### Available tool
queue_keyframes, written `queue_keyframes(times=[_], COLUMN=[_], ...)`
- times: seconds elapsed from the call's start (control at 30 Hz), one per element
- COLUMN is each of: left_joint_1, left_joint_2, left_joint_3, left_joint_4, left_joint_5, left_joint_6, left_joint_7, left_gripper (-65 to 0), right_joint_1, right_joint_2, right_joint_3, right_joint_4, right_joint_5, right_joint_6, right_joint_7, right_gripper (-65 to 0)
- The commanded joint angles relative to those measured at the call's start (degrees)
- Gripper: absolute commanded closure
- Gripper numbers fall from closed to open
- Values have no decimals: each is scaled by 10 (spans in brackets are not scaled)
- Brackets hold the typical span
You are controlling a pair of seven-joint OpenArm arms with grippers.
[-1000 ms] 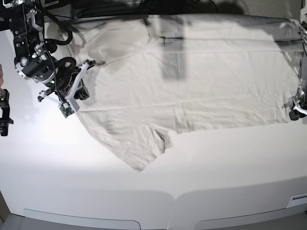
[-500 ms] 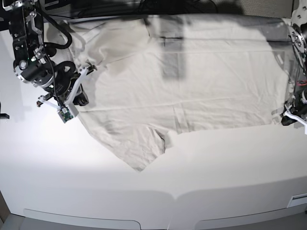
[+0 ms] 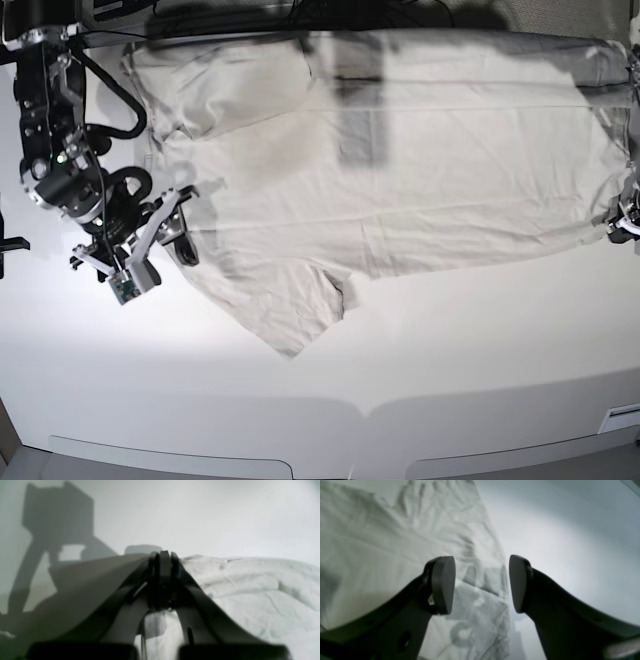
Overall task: Fold the T-shirt properly
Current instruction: 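Grasp the hem corner with the right gripper, left gripper at the other hem corner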
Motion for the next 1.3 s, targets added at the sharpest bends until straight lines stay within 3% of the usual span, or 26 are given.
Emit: queue_keyframes(times=[0.0,0.17,0.27,0.33,0.57,0.7,0.87,1.13,1.27], left_joint_1=[-6,-6,-6,-6,-6,-6,-6,-5,-5], left_joint_2=[-9,-9,-9,-9,-1,16,43,58,58], left_joint_3=[1,1,1,1,1,1,1,1,1], left_joint_4=[4,4,4,4,4,4,4,4,4], left_joint_5=[-5,-30,-41,-46,-47,-47,-43,-43,-29], left_joint_6=[4,4,4,4,4,4,4,4,4], left_joint_7=[8,6,5,6,8,8,8,15,14], left_gripper=[0,0,0,0,0,0,0,0,0], right_joint_1=[24,140,220,265,400,465,502,506,506], right_joint_2=[8,4,-17,-35,-95,-118,-134,-163,-173], right_joint_3=[-6,-98,-136,-145,-145,-145,-145,-145,-145], right_joint_4=[-11,-153,-232,-277,-475,-564,-624,-709,-753], right_joint_5=[0,2,30,45,45,45,42,-73,-115], right_joint_6=[-2,-2,-2,0,61,76,84,93,93], right_joint_7=[12,-22,-58,-78,-113,-138,-137,-31,-5], right_gripper=[-343,-343,-343,-343,-343,-343,-342,-342,-342])
